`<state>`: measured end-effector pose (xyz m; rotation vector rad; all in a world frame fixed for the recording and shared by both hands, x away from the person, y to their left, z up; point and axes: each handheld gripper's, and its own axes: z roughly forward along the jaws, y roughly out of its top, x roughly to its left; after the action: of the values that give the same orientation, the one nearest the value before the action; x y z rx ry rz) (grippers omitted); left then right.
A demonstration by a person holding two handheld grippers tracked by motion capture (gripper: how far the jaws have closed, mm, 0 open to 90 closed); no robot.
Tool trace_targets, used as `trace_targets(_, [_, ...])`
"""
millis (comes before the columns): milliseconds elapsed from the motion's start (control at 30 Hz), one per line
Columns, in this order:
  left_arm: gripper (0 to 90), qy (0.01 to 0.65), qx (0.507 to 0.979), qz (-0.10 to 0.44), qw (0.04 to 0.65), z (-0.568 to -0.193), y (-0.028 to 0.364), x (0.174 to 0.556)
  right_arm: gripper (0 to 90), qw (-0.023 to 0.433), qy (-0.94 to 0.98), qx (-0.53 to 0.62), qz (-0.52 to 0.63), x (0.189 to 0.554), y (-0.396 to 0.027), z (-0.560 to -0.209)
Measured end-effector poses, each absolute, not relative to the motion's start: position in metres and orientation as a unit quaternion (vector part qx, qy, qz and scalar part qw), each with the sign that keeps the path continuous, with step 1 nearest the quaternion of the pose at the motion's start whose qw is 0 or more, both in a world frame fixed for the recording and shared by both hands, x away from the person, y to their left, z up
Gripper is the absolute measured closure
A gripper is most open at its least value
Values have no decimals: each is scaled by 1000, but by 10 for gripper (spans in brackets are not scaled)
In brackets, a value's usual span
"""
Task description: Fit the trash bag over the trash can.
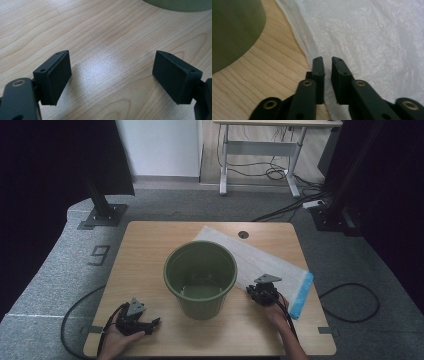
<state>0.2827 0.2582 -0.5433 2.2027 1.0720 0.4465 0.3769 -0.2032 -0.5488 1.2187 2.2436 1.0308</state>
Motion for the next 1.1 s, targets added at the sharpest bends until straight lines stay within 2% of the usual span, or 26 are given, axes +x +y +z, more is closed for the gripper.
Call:
trace_targets(100, [154, 409, 837, 171, 320, -544, 257, 286, 886, 192, 795, 445, 364, 368, -214, -548])
trace_targets(300, [155, 406, 838, 168, 323, -544, 256, 287, 888, 169, 792, 454, 372, 342, -231, -548])
trace_targets(467, [155, 405, 838, 166, 324, -544, 257, 288, 877, 177, 788, 462, 367, 304, -244, -548])
trace_targets(500, [155, 406, 838, 164, 326, -545, 257, 289, 860, 178, 788, 462, 366, 300, -245, -548])
trace_targets(567, [155, 407, 837, 161, 328, -545, 256, 290, 752, 178, 788, 461, 368, 293, -247, -547])
trace_targets(600, [155, 407, 838, 160, 327, -545, 256, 290, 654, 175, 787, 460, 373, 292, -246, -546])
trace_targets(633, [154, 406, 838, 160, 328, -545, 256, 291, 519, 180, 782, 463, 377, 294, -239, -543])
trace_targets(667, [154, 406, 838, 159, 328, -545, 256, 291, 519, 180, 782, 463, 377, 294, -239, -543])
trace_targets(767, [155, 404, 840, 156, 328, -545, 255, 292, 420, 201, 785, 437, 391, 311, -210, -536])
trace_targets(900, [155, 405, 840, 151, 330, -545, 256, 293, 399, 203, 794, 412, 398, 337, -180, -536])
trace_targets(1100, [158, 402, 841, 151, 330, -545, 256, 294, 401, 198, 794, 413, 399, 357, -162, -544])
